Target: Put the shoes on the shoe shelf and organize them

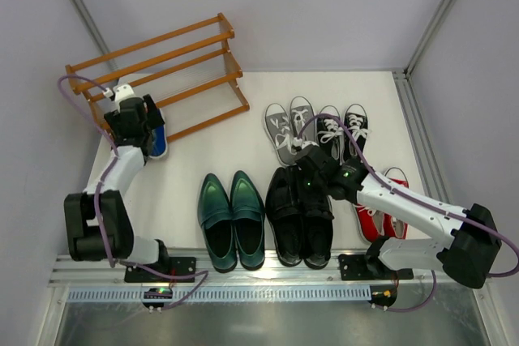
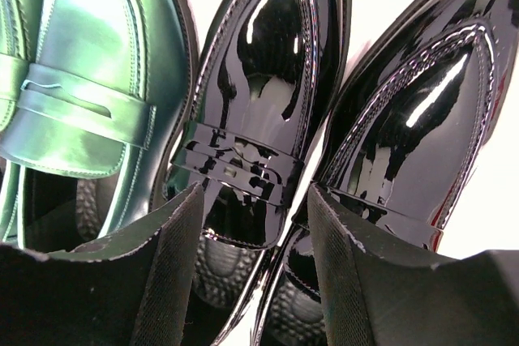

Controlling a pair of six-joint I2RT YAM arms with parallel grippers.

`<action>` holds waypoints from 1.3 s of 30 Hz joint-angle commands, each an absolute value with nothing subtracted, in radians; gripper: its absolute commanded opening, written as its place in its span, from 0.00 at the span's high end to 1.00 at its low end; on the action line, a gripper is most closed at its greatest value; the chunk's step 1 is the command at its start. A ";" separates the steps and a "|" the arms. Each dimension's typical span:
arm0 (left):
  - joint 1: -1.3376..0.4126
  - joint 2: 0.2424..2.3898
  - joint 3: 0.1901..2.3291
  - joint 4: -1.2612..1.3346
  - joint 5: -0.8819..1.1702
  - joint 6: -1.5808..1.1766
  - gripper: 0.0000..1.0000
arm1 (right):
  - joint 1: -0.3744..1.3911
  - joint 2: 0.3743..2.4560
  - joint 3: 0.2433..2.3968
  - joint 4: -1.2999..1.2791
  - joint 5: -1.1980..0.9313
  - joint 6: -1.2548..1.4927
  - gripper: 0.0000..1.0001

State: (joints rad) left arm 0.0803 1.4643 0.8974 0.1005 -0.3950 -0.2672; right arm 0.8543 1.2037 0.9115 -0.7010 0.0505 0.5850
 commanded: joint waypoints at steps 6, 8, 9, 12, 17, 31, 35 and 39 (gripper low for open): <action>-0.169 1.218 1.002 -0.426 -0.101 -0.507 0.00 | 0.865 1.121 0.865 -0.656 0.158 0.626 0.30; -0.269 1.195 1.009 -0.556 -0.058 -0.607 0.00 | 0.865 1.097 0.880 -0.708 0.255 0.652 0.15; -0.396 1.186 1.008 -0.596 -0.077 -0.642 0.00 | 0.864 1.086 0.890 -0.730 0.288 0.664 0.11; -0.608 1.131 0.976 -0.701 -0.144 -0.805 0.00 | 0.864 1.043 0.922 -0.799 0.382 0.701 0.01; -0.784 1.010 0.920 -0.845 -0.261 -1.049 0.01 | 0.861 1.002 0.948 -0.876 0.416 0.733 0.00; -1.249 1.100 0.811 -0.911 -0.362 -1.434 0.01 | 0.857 0.885 0.904 -0.933 0.384 0.831 0.00; -1.246 1.153 0.733 -0.799 -0.383 -1.445 0.11 | 0.857 0.821 0.847 -0.922 0.357 0.853 0.01; -1.247 1.233 0.687 -0.715 -0.413 -1.416 0.18 | 0.857 0.796 0.827 -0.943 0.347 0.868 0.04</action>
